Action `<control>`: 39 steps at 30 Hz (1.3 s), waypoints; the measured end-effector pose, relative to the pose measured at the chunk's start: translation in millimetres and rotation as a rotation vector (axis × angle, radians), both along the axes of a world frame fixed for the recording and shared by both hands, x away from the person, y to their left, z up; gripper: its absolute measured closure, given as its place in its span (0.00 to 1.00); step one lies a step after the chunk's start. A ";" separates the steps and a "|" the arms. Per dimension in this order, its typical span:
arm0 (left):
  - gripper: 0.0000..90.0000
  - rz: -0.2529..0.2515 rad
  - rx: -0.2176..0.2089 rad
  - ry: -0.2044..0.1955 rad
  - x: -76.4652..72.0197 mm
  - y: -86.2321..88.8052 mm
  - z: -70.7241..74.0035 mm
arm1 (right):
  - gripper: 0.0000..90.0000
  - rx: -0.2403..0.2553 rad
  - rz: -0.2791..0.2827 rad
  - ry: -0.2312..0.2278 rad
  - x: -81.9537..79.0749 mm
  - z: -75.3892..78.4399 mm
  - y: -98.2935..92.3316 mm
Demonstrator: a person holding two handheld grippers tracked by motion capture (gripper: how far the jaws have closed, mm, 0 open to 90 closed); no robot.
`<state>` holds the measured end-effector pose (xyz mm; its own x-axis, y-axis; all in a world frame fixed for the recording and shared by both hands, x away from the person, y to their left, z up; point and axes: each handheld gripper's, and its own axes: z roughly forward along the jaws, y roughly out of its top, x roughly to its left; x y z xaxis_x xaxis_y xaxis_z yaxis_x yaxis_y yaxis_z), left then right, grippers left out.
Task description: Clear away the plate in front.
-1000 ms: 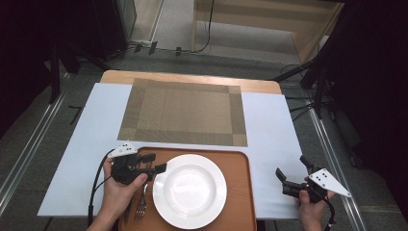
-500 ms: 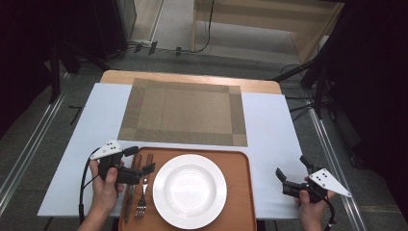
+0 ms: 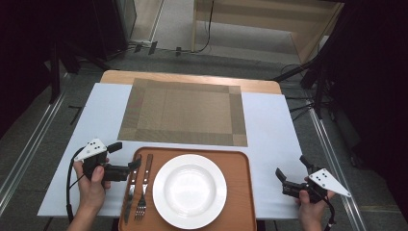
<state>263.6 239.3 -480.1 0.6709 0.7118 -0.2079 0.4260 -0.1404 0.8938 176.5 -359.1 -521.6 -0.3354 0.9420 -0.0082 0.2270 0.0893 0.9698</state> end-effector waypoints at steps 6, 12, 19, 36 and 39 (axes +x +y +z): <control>0.00 0.024 0.021 -0.021 0.7 9.0 -3.0 | 0.00 0.000 0.000 0.000 -0.1 0.0 0.1; 0.00 0.050 0.028 -0.040 1.1 24.4 -1.0 | 0.00 -0.001 0.001 0.000 0.0 0.0 0.1; 0.00 0.080 0.018 -0.061 0.7 44.4 -2.9 | 0.00 0.000 0.001 -0.001 0.0 0.0 -0.2; 0.00 0.110 0.042 -0.072 1.1 66.4 -12.9 | 0.00 0.002 0.002 -0.001 0.7 0.1 -0.8; 0.00 0.115 0.049 -0.080 1.2 70.9 -14.9 | 0.00 0.002 0.001 0.000 0.3 0.1 -0.8</control>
